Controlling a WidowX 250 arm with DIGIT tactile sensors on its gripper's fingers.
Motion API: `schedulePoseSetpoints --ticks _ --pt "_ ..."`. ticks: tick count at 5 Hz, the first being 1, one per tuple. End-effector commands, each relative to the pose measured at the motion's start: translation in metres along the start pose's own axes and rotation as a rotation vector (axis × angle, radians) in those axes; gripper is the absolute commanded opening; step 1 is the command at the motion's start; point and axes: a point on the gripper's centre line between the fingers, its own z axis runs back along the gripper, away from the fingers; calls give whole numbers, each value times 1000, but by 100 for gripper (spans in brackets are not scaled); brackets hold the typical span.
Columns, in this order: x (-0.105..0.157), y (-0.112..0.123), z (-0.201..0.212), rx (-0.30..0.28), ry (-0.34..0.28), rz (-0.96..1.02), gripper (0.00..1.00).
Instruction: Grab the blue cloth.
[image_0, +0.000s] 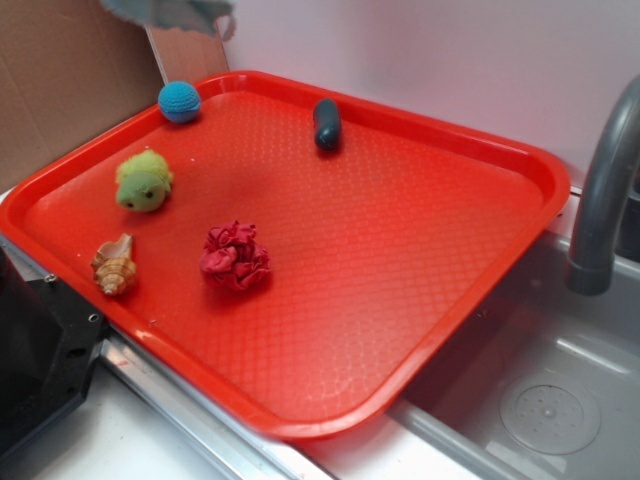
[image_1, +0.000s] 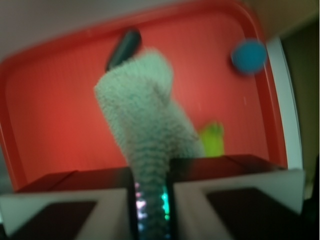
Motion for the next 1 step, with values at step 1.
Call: schedulePoseSetpoints --ticks 1 --pt "4 -38 20 61 -119 -112 0"
